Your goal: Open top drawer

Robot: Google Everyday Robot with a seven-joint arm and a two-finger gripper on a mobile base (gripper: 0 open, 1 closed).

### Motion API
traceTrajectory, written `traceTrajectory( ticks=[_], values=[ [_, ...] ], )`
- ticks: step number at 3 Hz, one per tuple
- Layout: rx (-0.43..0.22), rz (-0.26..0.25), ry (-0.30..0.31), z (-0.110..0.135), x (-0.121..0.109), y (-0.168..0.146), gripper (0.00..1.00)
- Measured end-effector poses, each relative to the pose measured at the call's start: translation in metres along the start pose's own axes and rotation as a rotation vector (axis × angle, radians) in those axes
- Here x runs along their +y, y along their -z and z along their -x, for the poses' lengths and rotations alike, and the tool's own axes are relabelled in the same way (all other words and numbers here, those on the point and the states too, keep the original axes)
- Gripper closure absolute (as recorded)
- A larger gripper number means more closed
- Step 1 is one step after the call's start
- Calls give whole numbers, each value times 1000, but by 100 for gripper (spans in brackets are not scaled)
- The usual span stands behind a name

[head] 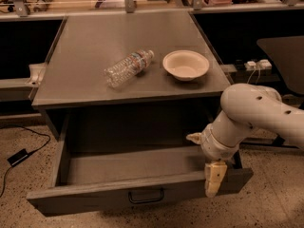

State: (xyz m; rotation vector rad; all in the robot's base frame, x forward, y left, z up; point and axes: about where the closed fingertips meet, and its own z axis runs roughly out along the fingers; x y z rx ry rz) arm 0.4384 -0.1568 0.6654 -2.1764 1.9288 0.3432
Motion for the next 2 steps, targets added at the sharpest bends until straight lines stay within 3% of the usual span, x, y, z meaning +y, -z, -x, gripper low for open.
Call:
traceTrajectory(
  ticks=[2],
  values=[
    [30, -29, 23, 20, 60, 28, 0]
  ],
)
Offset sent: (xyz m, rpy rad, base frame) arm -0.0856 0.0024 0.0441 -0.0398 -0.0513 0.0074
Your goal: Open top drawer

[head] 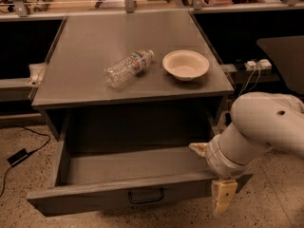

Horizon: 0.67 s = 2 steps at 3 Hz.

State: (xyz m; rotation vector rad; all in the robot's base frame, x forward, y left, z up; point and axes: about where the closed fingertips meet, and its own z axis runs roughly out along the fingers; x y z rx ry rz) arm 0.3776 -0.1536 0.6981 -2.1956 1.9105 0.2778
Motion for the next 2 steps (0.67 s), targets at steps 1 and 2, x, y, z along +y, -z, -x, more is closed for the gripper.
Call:
traceTrajectory(
  ticks=[1, 2],
  values=[
    [10, -40, 23, 6, 8, 23, 0],
    [11, -41, 24, 6, 9, 24, 0]
  ],
)
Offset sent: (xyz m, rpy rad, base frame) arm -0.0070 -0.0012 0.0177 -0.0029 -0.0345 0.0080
